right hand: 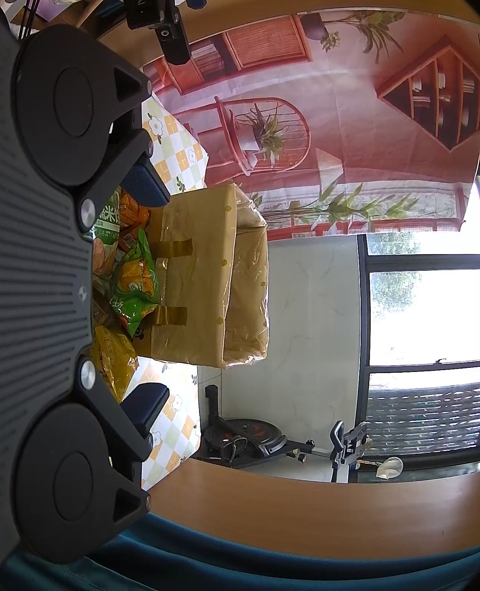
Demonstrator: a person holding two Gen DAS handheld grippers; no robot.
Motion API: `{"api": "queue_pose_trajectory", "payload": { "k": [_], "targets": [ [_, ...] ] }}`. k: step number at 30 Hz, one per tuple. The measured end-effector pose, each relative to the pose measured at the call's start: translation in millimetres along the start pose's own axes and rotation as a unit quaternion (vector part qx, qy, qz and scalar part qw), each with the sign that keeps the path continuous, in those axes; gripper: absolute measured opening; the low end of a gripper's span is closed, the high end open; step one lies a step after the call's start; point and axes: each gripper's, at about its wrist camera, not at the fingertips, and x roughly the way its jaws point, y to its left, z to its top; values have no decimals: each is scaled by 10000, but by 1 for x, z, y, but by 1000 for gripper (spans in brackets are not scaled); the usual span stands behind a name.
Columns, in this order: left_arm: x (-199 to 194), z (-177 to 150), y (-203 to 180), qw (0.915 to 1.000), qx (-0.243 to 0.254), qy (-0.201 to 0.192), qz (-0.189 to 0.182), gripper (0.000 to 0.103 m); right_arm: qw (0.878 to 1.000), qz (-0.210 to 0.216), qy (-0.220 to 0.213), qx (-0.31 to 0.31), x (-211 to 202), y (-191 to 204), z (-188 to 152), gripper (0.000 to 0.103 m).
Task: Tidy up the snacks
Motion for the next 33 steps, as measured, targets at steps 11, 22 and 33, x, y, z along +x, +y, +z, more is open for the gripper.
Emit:
{"api": "queue_pose_trajectory", "payload": {
  "k": [11, 22, 33],
  "targets": [
    [0, 0, 0, 10000, -19, 34, -8, 103, 10000, -18, 3, 7, 1, 0, 0, 103],
    [1, 0, 0, 10000, -20, 50, -14, 103, 10000, -18, 1, 6, 1, -1, 0, 103],
    [7, 0, 2, 9999, -40, 153, 14, 103, 10000, -21, 35, 26, 3, -4, -1, 103]
  ]
}}
